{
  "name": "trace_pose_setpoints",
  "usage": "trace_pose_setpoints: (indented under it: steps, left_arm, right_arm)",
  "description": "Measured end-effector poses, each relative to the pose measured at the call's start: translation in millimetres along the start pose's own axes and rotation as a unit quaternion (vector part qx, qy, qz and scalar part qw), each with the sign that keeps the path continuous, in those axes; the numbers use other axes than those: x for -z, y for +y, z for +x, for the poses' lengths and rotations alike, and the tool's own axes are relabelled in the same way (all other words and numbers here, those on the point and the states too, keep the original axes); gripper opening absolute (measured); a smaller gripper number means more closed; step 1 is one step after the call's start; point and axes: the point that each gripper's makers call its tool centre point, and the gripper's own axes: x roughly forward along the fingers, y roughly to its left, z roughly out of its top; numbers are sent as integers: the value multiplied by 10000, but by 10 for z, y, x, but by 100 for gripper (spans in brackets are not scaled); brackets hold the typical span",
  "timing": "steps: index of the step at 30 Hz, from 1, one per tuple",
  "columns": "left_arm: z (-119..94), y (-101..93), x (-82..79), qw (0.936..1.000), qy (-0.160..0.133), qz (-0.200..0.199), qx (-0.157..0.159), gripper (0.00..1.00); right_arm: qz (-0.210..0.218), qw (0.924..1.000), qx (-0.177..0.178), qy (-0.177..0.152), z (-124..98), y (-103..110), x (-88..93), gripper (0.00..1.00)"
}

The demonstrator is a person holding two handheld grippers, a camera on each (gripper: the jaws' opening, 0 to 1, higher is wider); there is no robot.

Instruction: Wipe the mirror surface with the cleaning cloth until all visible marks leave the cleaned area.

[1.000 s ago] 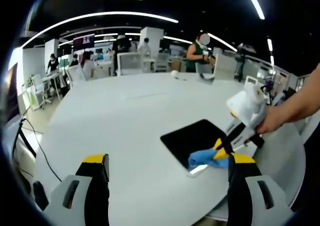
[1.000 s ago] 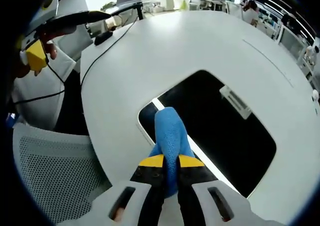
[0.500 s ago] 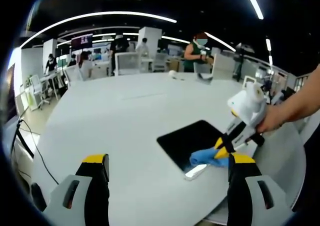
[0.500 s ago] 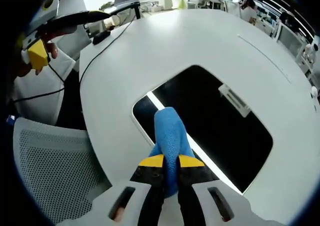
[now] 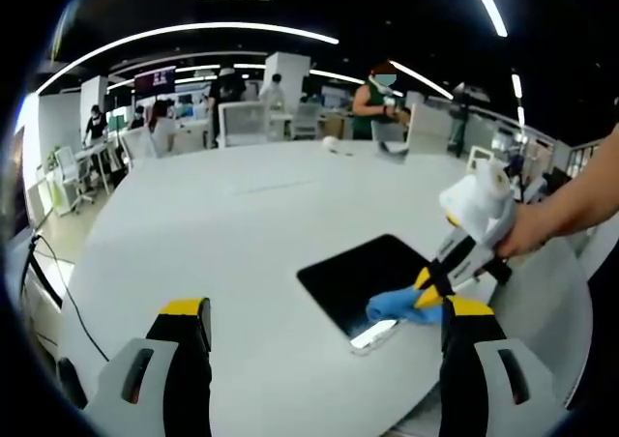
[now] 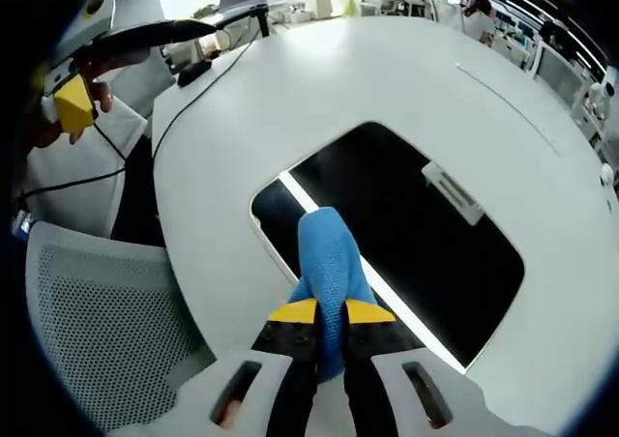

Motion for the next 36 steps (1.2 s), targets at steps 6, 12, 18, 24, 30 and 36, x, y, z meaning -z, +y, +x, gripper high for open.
trace_pose_setpoints:
  steps: [6,12,18,24,30,36]
  left_arm:
    - [7,0,10,10000,7,-7,-13,100]
    - [20,-39,19,10000,9,-14,50,100]
    - [22,-49,38,10000,15,-27,36,100]
    - [24,-39,44,10000,27,-70,29,100]
    - [12,7,66,10000,48,-86,-6,100]
    - [12,39,68,9999,45,-144,-35,100]
  right_arm:
    - [-20,10000,-3,3,3,-5,-3,3]
    - [-30,10000,23,0,10,-52,-28,3]
    - [-22,10000,47,-11,16,-125,-58,3]
    - [-46,10000,64,-28,37,-207,-98,3]
    - [93,10000,4,-3,58,-274,-144,3]
    - [141,9999,-5,-24,83,-342,-200,3]
